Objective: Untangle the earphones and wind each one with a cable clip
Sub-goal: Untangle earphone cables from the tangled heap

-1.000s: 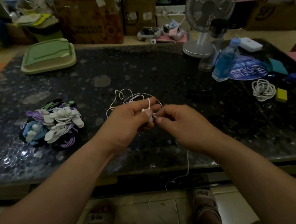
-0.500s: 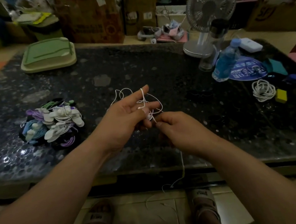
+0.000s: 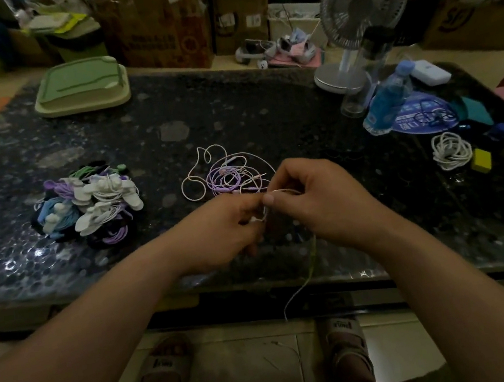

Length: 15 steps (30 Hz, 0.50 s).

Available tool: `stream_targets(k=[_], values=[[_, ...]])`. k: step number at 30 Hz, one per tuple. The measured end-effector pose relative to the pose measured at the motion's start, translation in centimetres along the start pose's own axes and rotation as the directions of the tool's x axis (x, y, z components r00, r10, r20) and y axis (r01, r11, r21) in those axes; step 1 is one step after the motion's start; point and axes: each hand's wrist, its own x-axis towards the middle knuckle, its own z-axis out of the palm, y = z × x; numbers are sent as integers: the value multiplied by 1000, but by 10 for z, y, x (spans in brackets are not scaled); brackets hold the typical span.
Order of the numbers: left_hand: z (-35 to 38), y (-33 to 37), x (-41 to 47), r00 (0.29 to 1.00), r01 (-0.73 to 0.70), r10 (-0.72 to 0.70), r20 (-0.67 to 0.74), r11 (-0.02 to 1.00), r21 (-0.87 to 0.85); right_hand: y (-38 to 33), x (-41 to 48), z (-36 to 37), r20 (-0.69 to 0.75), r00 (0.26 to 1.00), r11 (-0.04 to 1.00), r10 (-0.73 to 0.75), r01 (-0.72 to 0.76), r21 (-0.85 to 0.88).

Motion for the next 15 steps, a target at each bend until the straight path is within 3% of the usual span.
stream_targets(k=[4,8,11,13,15], values=[[-2,8,-3,988,24,17,153,965,-262,2,2,-12,64,998,980,12,-24,200],[-10,11,-9,959,83,86,269,823,-561,17,3,-16,230,963,769,137,-250,589],[-12,15,-10,981,56,102,164,665,-745,25,4,-6,280,942,686,184,-327,650],[-13,14,-5,999,9,33,38,622,-783,22,1,4,272,943,735,190,-320,598],[-12,10,2,996,-29,-45,-76,650,-760,14,-2,15,229,962,835,148,-246,493]])
